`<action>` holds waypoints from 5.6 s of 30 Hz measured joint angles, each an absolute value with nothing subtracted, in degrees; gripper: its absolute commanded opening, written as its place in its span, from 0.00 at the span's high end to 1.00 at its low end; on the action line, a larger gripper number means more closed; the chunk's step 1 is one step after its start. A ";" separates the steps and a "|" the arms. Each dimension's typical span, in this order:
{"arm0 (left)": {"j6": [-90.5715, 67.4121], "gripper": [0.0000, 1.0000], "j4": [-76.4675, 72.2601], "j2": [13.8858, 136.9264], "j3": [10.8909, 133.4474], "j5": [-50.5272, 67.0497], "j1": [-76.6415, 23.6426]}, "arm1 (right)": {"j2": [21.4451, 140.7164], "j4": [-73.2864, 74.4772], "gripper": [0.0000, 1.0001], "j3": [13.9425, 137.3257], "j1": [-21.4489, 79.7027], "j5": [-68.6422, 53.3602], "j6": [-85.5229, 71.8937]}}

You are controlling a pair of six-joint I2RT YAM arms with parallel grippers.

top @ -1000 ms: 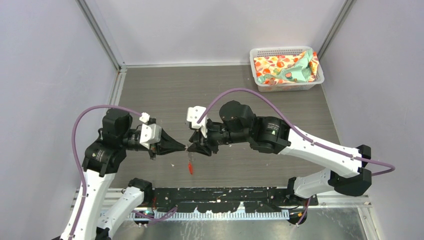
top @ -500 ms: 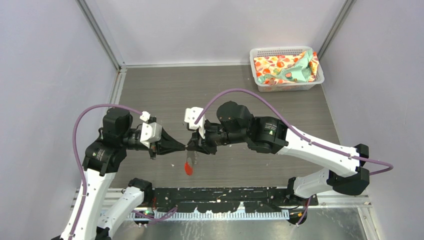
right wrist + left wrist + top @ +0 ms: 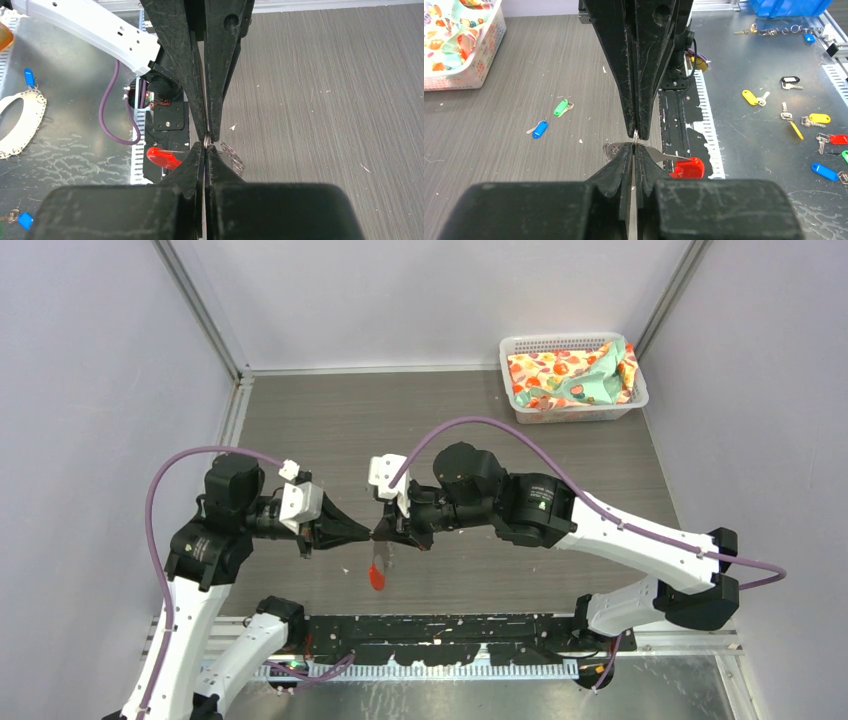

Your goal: Put the keys on the keyring

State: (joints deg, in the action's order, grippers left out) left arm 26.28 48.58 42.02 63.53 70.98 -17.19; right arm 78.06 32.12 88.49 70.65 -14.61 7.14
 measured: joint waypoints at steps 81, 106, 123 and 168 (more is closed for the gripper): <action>26.52 1.00 46.35 39.24 60.10 70.08 -17.23 | 75.75 28.80 0.53 50.85 35.29 20.12 -28.62; 27.49 1.00 47.11 39.64 60.12 69.63 -17.23 | 89.80 21.63 0.61 48.01 34.65 23.40 -35.77; 27.44 1.00 47.11 39.66 60.12 69.52 -17.26 | 90.06 20.36 0.88 48.23 33.63 25.67 -35.77; 19.25 1.00 27.55 34.22 51.03 54.57 -17.26 | 71.61 18.61 0.99 75.00 50.85 -42.96 -36.10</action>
